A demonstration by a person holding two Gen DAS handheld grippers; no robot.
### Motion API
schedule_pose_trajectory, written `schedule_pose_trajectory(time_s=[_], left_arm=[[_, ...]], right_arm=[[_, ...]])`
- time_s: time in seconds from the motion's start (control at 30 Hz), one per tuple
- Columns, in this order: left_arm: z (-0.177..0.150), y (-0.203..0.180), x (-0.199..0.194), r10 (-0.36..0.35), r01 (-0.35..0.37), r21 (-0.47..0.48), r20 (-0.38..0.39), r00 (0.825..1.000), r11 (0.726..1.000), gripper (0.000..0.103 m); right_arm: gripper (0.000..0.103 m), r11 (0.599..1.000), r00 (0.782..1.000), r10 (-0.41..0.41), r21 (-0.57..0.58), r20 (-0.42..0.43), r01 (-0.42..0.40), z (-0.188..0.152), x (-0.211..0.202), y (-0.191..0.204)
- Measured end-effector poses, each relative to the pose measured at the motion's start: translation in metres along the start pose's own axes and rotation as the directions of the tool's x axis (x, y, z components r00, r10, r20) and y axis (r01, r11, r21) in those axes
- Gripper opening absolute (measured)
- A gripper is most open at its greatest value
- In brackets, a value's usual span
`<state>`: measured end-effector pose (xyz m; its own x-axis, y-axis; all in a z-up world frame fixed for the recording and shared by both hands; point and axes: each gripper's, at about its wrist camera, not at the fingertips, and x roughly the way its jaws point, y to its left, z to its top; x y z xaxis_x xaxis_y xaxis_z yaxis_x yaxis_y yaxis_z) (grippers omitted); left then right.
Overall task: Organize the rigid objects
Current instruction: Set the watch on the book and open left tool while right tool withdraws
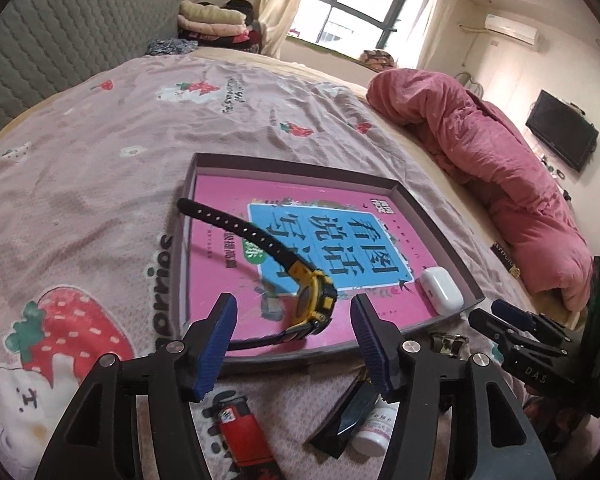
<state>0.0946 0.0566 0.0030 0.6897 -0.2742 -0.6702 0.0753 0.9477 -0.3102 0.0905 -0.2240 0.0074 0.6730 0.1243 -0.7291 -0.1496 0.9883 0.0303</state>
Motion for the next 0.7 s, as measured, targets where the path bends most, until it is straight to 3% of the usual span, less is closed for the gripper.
schedule_pose_trajectory(time_s=[0.7], left_arm=[[-0.025,-0.026,-0.022,0.049,-0.047,0.072,-0.020,0.999,0.996,0.062]], right_arm=[[0.055,0.999,0.998,0.041,-0.002,0.039,-0.041,-0.003,-0.018,-0.002]])
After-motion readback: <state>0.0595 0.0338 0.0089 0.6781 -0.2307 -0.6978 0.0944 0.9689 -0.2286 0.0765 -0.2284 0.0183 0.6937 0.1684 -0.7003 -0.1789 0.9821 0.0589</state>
